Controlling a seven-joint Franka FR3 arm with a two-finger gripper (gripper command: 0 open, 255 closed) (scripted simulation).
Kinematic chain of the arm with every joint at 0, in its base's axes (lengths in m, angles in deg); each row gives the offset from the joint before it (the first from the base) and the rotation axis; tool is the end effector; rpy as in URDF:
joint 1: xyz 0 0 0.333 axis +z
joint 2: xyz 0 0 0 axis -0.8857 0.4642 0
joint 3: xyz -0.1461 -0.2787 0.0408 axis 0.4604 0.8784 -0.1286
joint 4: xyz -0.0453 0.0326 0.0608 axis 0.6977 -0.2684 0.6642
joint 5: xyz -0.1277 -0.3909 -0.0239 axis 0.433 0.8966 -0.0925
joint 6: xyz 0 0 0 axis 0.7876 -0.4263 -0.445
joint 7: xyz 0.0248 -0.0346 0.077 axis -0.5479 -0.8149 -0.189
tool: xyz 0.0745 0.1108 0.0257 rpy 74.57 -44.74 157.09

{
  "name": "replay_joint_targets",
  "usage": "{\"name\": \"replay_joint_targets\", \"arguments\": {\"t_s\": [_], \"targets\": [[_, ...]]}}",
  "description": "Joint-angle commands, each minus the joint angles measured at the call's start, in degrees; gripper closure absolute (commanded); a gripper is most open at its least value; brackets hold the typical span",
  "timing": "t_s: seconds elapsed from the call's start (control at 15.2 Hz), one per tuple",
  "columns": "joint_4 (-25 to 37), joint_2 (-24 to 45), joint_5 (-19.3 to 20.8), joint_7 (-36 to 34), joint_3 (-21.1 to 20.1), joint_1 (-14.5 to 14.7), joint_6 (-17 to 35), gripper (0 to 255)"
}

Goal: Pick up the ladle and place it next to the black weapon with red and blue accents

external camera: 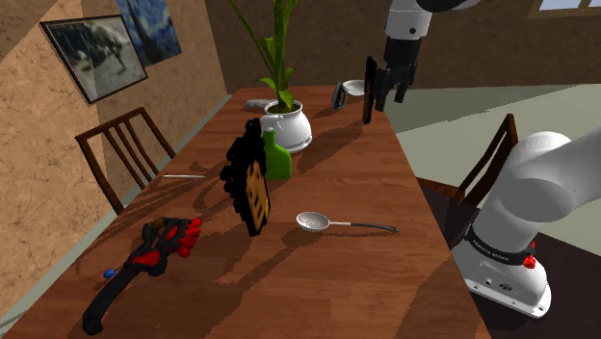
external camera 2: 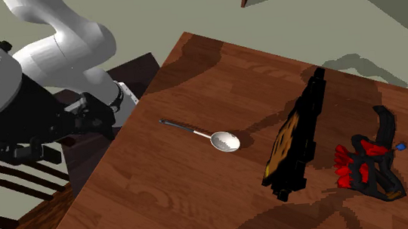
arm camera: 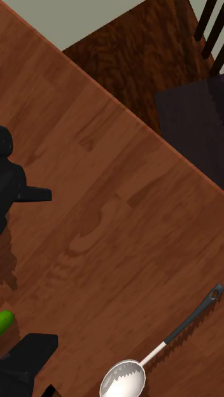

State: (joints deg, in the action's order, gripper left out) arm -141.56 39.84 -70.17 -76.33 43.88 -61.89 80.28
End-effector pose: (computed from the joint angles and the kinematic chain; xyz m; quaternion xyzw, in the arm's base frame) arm 0.3487 -0.0059 0.5298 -0.9979 0.0551 -0.0199 0.0271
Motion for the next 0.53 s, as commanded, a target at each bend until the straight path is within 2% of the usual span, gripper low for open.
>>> {"name": "replay_joint_targets", "arguments": {"t_s": [0.0,0.46], "targets": [[0.00,0.00,0.00,0.00,0.00,0.00,0.00,0],[-7.39,2.38,-1.14,2.74,-5.76,6.09,10.13,0]]}}
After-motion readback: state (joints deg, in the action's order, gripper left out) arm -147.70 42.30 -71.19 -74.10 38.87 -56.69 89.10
